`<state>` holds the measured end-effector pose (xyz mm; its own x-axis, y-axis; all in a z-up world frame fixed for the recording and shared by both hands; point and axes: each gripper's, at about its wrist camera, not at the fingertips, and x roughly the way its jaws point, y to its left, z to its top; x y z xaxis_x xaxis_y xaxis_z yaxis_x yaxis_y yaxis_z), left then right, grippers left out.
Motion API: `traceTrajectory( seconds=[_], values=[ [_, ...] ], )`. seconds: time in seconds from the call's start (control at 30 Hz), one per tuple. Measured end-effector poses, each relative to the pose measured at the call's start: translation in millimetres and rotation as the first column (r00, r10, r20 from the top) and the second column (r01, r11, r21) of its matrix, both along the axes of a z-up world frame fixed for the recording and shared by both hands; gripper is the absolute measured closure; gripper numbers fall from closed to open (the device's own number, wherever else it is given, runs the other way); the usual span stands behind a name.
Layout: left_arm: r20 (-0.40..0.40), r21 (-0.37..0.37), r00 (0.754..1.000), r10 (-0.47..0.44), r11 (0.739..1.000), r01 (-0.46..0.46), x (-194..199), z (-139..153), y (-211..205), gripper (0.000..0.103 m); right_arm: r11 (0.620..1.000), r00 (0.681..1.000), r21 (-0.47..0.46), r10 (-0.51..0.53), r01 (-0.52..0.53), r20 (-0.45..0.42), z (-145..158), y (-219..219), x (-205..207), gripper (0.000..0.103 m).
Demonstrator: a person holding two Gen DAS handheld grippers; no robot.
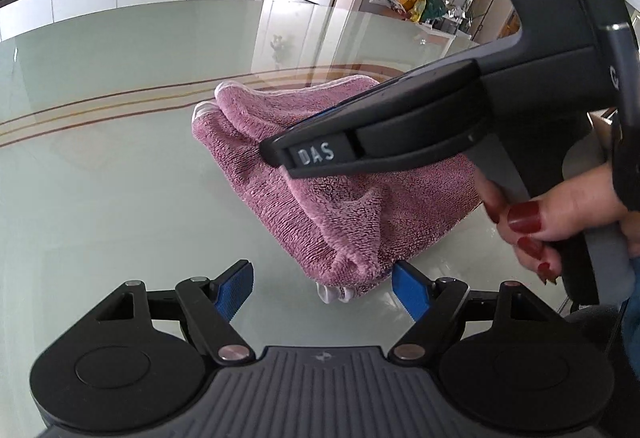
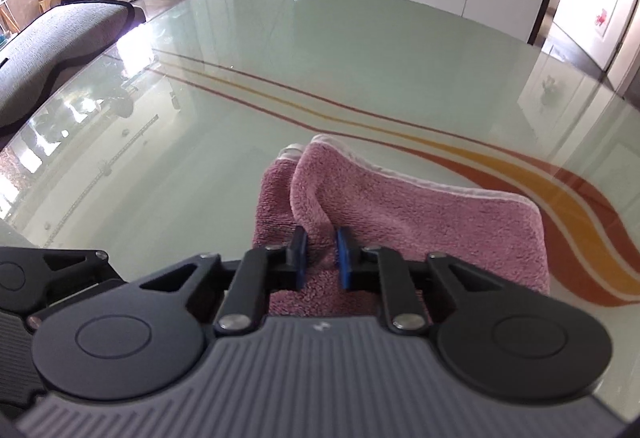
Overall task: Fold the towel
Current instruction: 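Grasp the folded towel's edge with the right gripper while the left gripper lifts a corner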
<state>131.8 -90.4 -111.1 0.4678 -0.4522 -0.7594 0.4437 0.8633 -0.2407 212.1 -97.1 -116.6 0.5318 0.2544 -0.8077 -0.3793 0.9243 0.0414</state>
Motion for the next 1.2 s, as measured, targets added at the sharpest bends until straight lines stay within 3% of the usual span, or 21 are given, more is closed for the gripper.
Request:
traceTrajectory(
  seconds=[0.13, 0.4, 0.73, 0.97, 1.2],
  values=[
    [-0.035, 0.005, 0.999, -0.018, 1.0, 0.019, 5, 3, -4, 0.024, 1.0, 0.999, 0.015, 0.023, -0.022, -0.047, 9, -7, 7, 0.092],
    [-0.07, 0.042, 0.993, -0.09, 0.995, 0.093, 17, 13, -14, 0.024, 0.992, 0.992, -0.073, 0.093, -0.1, -0.082, 37, -11, 9, 0.092],
    [-0.098, 0.104, 0.986, -0.135, 0.984, 0.145, 38, 25, -33, 0.024, 0.986, 0.991, -0.129, 0.095, -0.107, -0.098, 65, -50, 5, 0.092],
    [-0.089, 0.102, 0.983, -0.16, 0.98, 0.169, 41, 39, -35, 0.024, 0.975, 0.997, -0.218, 0.016, -0.031, -0.072, 73, -111, 7, 0.092],
    [-0.088, 0.129, 0.986, -0.14, 0.98, 0.151, 57, 47, -40, 0.024, 0.953, 0.993, -0.281, -0.118, 0.11, -0.013, 83, -178, 9, 0.092]
  ],
)
